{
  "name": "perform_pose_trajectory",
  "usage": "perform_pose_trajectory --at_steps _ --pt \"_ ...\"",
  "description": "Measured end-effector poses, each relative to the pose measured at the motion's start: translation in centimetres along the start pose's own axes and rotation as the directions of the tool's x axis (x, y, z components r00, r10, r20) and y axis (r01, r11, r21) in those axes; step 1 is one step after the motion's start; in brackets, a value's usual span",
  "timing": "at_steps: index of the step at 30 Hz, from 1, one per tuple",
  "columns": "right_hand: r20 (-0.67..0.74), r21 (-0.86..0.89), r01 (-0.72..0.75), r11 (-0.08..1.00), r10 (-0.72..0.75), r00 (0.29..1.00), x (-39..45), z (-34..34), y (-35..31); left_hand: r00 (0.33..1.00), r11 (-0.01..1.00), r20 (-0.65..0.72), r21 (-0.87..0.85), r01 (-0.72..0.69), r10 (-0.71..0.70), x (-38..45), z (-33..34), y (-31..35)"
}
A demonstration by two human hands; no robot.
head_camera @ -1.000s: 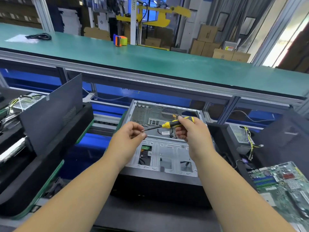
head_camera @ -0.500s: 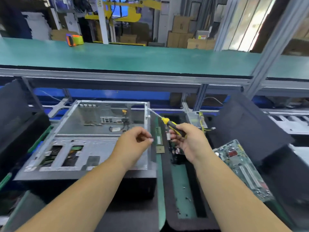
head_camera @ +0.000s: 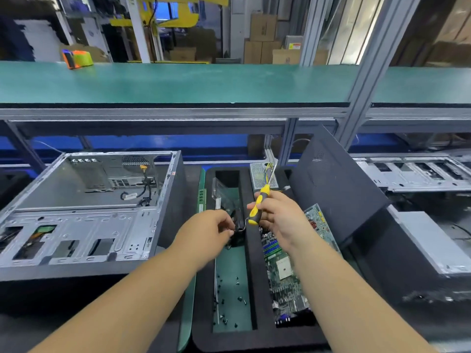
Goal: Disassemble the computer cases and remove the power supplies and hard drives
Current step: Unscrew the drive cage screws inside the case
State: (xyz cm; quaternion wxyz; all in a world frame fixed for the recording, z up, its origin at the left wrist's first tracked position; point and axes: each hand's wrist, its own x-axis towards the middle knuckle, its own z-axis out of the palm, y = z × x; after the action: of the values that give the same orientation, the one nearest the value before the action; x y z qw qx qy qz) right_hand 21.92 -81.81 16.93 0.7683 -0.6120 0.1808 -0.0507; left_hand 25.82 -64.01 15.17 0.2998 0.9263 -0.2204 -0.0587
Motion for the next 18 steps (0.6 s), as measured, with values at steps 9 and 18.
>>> perform_pose_trajectory --at_steps 9,18 --pt "0.032 -0.197 -0.075 0.978 0.083 0.996 1.8 -1.3 2.1 0.995 0.994 0.011 -0.035 0.101 -0.101 0.2 1.6 -0.6" --pt "-0.099 -0.719 -0.186 0.670 0.167 0.981 4.2 -3.1 8.9 0.981 0.969 0.035 -0.153 0.194 -0.191 0.1 5.4 -2.4"
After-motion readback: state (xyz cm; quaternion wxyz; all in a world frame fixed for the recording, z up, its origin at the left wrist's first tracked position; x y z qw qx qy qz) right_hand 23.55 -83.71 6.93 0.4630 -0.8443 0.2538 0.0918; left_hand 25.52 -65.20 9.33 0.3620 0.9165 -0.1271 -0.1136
